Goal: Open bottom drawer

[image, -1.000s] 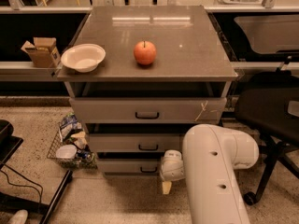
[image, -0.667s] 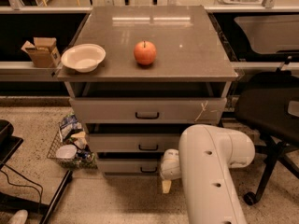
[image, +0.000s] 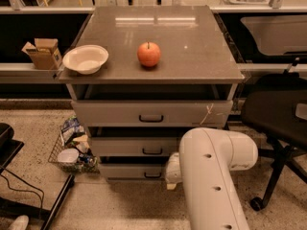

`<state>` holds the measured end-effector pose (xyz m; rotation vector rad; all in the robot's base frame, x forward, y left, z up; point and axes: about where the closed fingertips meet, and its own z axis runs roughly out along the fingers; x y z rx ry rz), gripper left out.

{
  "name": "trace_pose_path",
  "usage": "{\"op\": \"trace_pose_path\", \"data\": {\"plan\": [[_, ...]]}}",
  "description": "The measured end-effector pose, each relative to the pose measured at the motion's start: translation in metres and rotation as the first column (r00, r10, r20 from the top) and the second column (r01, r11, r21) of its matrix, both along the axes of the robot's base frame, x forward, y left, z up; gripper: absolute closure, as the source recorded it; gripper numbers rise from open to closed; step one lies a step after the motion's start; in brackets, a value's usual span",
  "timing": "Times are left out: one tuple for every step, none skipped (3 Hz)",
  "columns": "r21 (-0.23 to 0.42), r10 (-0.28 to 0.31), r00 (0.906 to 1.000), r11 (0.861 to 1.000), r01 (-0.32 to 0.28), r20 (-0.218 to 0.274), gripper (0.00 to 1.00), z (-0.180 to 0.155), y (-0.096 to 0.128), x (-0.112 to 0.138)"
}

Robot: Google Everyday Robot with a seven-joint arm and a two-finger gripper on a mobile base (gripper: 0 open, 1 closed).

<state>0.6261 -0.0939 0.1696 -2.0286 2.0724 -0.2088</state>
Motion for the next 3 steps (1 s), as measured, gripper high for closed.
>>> {"op": "trace_pose_path", "data": {"plan": [[-0.022, 0.016, 0.9994, 1.0, -0.017, -0.031, 0.65, 0.001, -0.004, -0.011], [-0.022, 0.016, 0.9994, 1.0, -0.017, -0.031, 0.87, 0.007, -0.004, -0.01], [-0.022, 0.016, 0.9994, 1.0, -0.017, -0.031, 1.0, 0.015, -0.004, -0.01]]}}
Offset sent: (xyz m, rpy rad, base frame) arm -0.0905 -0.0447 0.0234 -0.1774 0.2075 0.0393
